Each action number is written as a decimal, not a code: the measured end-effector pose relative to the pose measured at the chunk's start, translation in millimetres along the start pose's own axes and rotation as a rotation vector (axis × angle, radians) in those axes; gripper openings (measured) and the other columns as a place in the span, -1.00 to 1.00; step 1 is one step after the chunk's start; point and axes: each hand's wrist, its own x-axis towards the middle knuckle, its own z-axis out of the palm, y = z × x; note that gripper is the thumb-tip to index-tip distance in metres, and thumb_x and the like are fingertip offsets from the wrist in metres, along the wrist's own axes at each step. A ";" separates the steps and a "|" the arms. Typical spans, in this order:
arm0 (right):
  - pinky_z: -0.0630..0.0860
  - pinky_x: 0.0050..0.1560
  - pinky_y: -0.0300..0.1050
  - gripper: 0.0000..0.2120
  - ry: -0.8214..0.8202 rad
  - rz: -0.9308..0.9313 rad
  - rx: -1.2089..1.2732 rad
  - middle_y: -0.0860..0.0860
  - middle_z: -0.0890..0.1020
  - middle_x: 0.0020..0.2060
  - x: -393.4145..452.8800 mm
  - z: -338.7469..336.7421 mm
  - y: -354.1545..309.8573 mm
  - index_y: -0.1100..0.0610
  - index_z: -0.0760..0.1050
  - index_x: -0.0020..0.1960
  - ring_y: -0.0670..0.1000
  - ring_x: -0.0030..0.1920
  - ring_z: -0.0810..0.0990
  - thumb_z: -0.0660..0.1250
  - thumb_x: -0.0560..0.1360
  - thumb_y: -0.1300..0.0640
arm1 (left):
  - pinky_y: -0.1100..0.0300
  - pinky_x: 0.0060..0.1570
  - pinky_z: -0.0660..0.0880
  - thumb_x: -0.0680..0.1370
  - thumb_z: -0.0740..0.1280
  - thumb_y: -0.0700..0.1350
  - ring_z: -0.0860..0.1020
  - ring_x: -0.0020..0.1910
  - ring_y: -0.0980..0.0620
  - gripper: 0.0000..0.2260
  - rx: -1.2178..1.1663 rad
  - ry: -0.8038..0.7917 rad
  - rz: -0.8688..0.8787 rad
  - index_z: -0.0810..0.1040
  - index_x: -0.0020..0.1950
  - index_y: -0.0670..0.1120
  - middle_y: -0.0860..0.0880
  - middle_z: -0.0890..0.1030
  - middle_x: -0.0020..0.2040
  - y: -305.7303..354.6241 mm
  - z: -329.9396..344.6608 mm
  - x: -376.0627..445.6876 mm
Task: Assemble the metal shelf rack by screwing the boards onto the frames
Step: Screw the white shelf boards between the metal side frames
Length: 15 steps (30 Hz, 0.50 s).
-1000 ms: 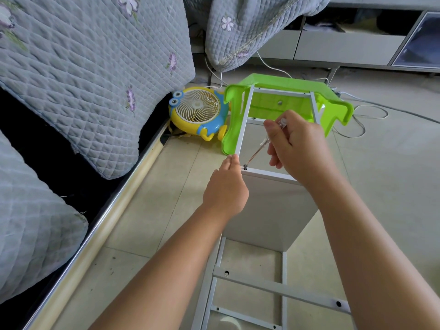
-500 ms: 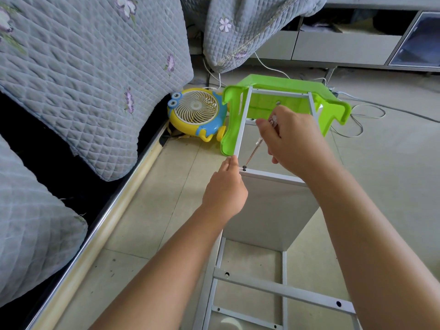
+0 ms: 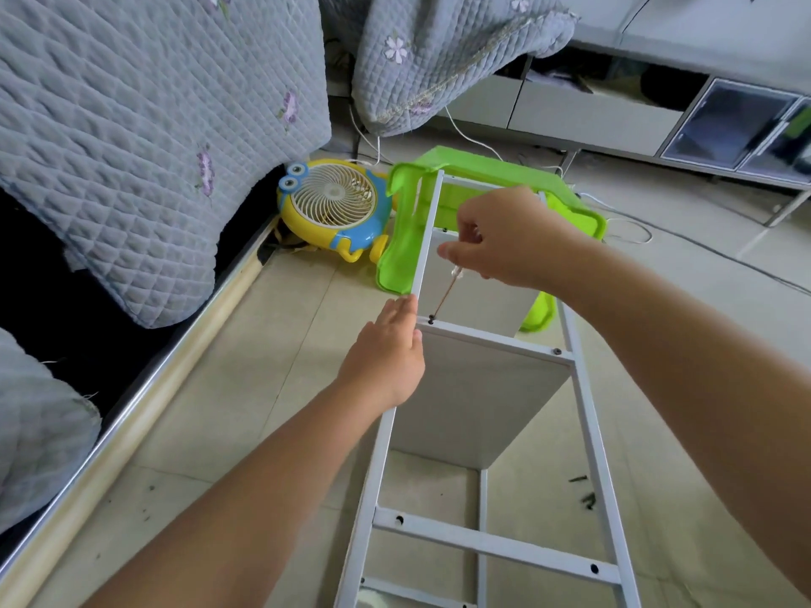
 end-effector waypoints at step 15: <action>0.31 -0.16 -0.13 -0.74 -0.230 -0.105 -0.281 0.09 0.48 -0.14 13.3 -20.5 -17.1 0.28 0.43 0.05 0.11 -0.06 0.49 0.07 0.61 0.12 | 0.16 0.44 -0.06 0.65 -0.06 -0.16 -0.03 0.51 0.09 -0.56 0.121 0.019 -0.006 -0.08 0.53 -0.11 0.01 -0.04 0.55 0.4 2.6 2.2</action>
